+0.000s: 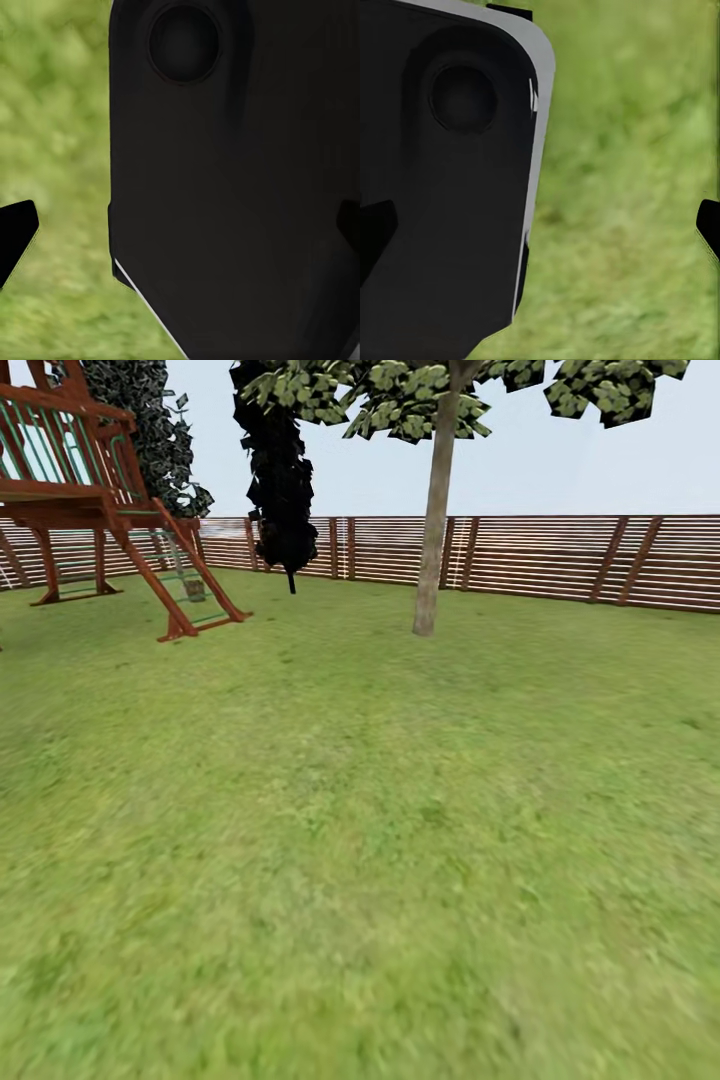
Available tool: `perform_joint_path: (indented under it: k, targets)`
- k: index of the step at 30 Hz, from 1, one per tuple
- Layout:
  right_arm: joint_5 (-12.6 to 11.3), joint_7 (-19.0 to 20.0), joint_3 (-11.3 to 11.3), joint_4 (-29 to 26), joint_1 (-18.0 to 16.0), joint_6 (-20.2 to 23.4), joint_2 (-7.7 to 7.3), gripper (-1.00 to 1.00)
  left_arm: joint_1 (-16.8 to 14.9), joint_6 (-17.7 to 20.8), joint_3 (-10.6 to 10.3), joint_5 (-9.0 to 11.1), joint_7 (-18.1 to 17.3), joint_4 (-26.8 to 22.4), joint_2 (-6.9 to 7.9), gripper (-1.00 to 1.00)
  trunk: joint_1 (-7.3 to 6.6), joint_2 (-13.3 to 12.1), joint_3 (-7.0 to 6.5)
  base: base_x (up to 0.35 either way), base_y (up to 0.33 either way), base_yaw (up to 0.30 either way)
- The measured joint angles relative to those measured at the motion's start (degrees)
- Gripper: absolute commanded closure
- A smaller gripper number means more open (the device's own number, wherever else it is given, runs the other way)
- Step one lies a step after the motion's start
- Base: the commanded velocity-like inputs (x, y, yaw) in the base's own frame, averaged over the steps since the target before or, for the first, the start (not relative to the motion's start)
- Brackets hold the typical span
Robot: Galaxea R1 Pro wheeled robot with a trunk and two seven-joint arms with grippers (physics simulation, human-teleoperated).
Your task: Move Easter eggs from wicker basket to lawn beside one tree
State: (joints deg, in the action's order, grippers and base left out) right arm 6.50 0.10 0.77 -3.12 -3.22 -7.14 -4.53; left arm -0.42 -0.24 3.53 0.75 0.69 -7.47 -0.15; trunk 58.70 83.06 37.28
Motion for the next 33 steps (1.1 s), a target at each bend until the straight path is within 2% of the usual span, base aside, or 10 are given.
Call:
perform_joint_path:
  k: [10, 18, 20, 33]
  targets:
    - [0.0, 0.1, 0.0, -0.1, 0.0, 0.0, 0.31, -1.0, 0.0, 0.0, 0.0, 0.0, 0.0, 0.0, 0.0, -1.0, 0.0, 0.0, 0.0, 0.329, 0.0, 0.0]
    - [-0.5, 0.3, -0.1, -1.3, 0.0, -0.1, 1.82, -1.0, 0.0, 0.0, 0.0, 0.0, 0.0, 0.0, 0.08, -1.0, 0.0, 0.0, 0.0, 0.329, 0.0, 0.0]
    - [-0.4, 0.3, -0.1, -1.3, 0.0, -1.6, 2.01, -1.0, 0.0, 0.0, 0.0, 0.0, 0.0, 0.0, 0.08, -1.0, 0.0, 0.0, 0.0, 0.328, 0.0, 0.0]
    - [0.1, 0.1, 0.1, -0.5, 0.0, -3.1, 2.01, -1.0, 0.0, 0.0, 0.0, 0.0, 0.0, 0.0, 0.0, -1.0, 0.0, 0.0, 0.0, 0.306, 0.0, 0.0]
